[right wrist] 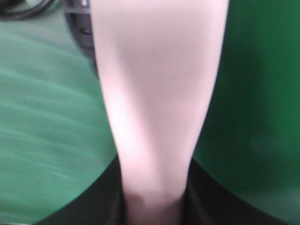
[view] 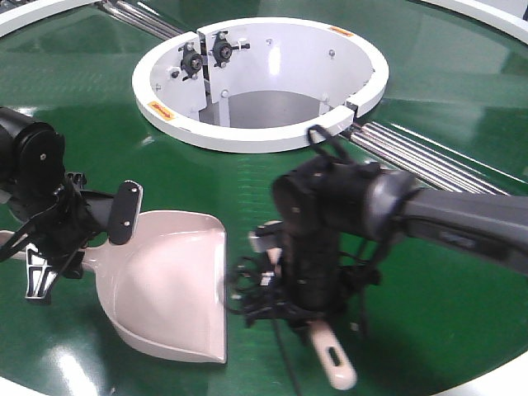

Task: Clean and inspect green conveyor with broom and dustpan
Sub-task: 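Sweep the black cable into the dustpan with the right-held brush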

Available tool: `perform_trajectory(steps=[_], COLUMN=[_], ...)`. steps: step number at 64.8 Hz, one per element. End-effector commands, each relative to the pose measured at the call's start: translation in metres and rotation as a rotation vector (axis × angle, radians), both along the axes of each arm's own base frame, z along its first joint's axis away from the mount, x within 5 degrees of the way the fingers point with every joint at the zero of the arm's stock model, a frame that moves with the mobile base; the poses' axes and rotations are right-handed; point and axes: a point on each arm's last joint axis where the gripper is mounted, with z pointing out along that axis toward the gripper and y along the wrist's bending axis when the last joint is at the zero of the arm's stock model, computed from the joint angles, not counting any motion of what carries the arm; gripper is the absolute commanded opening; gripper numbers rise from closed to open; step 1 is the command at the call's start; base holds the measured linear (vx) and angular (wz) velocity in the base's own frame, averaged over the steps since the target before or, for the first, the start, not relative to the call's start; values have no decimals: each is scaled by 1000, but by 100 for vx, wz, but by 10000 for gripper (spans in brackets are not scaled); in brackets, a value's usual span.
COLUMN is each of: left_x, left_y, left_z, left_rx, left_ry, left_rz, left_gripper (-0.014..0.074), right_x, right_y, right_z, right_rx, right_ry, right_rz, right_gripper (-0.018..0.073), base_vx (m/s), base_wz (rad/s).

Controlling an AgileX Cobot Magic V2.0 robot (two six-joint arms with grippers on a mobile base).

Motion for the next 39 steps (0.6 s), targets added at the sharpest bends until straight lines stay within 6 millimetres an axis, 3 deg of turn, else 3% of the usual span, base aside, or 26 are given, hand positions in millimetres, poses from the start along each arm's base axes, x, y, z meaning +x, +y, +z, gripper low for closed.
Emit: perform_trajectory(steps=[1, 8, 17, 24, 39], left_x=[-1, -1, -1, -1, -1], left_y=[-3, -3, -3, -3, -3], left_z=[19, 19, 19, 19, 19], left_rx=[-21, -21, -21, -21, -22], left_ry=[-53, -53, -53, -53, -53], left_rz=[-10, -10, -10, -10, -9], left_gripper=[-6, -6, -6, -6, -6], right_x=[-3, -3, -2, 0, 9], right_y=[31, 65, 92, 95, 79], right_z=[28, 35, 53, 65, 81], right_rx=[97, 192, 280, 308, 304], right_ry=[10, 4, -44, -75, -132], right_rz=[71, 136, 196, 199, 178], right_gripper=[-4, -4, -4, -4, -4], base_vx=[0, 0, 0, 0, 0], base_wz=[0, 0, 0, 0, 0])
